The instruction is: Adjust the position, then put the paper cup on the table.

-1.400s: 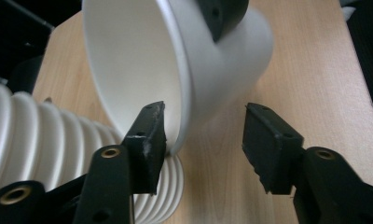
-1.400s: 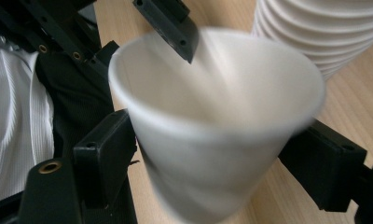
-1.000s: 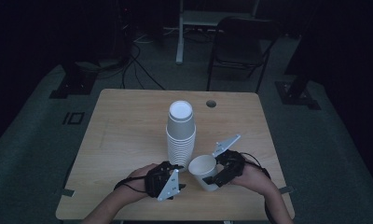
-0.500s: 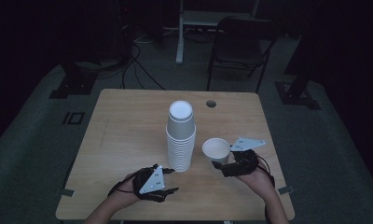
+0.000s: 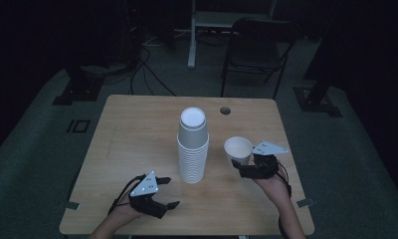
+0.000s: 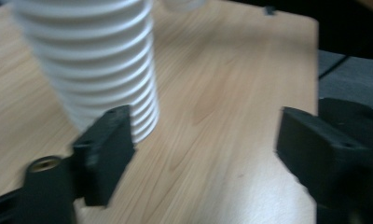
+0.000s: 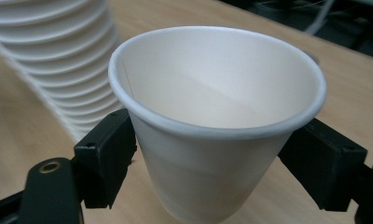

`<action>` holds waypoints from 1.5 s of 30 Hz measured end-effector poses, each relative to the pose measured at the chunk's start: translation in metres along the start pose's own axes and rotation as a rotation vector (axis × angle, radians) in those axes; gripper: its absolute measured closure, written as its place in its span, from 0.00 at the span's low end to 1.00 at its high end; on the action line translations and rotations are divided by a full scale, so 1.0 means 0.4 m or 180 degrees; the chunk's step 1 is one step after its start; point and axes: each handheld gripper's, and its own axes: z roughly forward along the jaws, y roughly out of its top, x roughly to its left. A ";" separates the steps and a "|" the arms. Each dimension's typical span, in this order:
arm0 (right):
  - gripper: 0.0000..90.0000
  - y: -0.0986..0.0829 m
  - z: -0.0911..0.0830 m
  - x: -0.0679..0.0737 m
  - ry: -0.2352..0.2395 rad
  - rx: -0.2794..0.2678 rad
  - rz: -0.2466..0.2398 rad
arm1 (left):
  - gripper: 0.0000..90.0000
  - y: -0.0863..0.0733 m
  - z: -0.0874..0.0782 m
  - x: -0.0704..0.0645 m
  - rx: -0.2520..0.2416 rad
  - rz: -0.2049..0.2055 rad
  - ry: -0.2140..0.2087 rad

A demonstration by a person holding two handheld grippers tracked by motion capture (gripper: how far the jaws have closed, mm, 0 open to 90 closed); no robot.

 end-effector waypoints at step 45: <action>0.21 -0.030 0.160 -0.101 -0.0733 -0.0227 0.0333 | 0.01 -0.208 -0.110 0.096 0.0033 -0.1117 0.0888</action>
